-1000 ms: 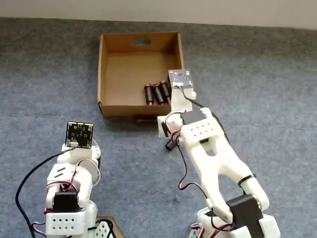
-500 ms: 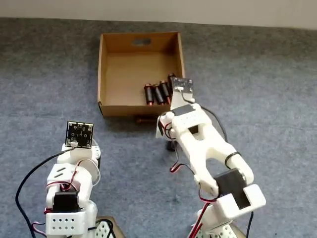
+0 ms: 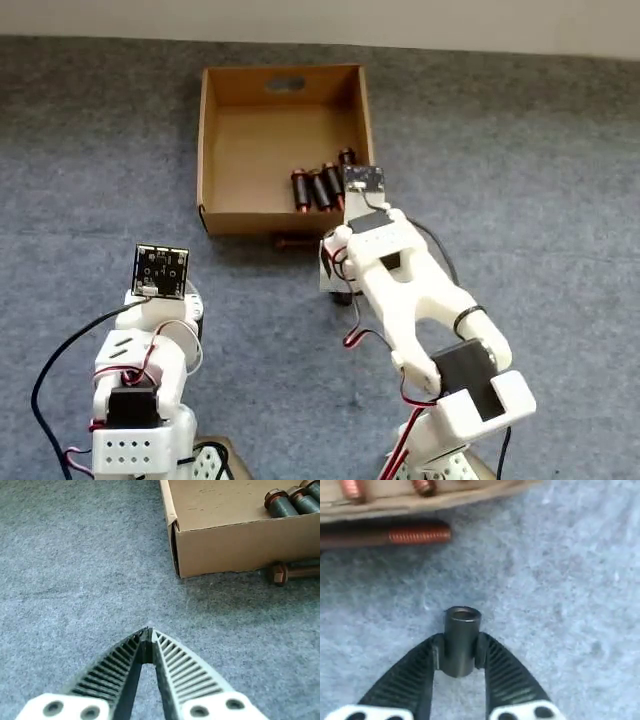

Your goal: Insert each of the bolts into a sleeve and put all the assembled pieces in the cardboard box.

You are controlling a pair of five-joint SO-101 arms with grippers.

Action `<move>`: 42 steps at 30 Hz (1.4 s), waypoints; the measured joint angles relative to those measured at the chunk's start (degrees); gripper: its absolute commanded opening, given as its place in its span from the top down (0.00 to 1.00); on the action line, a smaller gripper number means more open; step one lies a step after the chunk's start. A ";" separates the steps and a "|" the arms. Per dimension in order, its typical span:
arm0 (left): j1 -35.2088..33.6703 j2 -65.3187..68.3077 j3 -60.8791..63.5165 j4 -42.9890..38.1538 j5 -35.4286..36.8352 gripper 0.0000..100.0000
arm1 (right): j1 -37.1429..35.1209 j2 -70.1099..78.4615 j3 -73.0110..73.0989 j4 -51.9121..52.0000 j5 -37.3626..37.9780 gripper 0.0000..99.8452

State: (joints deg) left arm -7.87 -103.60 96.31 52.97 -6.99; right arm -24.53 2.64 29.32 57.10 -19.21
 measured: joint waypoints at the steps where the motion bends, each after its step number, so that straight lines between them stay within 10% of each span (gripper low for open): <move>1: 0.00 0.00 0.00 0.00 0.00 0.99 | 0.00 0.00 0.00 0.00 0.35 0.99; 24: 0.00 0.00 0.00 0.00 0.00 0.99 | 4.48 -1.05 4.57 6.77 24.26 0.99; 42: 0.00 0.00 0.00 0.00 0.00 0.99 | 4.48 -12.57 17.23 -2.81 26.11 0.84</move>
State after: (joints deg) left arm -7.87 -103.60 96.31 52.97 -6.99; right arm -20.04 -9.93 46.55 54.29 6.90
